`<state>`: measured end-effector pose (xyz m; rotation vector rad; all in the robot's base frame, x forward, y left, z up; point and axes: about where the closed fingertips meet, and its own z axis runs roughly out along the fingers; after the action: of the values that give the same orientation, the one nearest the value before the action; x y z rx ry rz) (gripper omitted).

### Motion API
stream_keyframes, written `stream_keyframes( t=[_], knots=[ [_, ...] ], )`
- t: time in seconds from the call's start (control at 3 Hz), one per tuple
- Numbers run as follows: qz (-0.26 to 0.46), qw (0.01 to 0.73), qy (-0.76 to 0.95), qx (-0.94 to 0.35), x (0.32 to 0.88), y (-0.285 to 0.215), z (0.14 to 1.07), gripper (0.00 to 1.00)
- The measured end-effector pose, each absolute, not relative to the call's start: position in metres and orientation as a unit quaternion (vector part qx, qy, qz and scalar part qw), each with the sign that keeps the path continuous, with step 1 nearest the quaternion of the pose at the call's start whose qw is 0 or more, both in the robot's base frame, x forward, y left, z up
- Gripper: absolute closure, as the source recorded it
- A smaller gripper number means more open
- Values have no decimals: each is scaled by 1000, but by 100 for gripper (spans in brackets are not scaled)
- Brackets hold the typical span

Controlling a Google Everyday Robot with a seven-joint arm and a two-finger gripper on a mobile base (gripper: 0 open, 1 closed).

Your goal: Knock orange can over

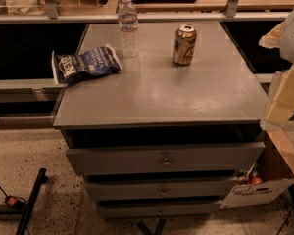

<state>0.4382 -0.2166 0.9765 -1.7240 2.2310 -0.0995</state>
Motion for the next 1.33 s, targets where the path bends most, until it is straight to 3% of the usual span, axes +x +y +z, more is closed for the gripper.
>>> stream_keyframes(
  t=[0.67,1.33],
  knots=[
    [-31,194,775,-601,462,-226,984,0],
    [-21,316,741,-592,575,-254,1005,0]
  ],
)
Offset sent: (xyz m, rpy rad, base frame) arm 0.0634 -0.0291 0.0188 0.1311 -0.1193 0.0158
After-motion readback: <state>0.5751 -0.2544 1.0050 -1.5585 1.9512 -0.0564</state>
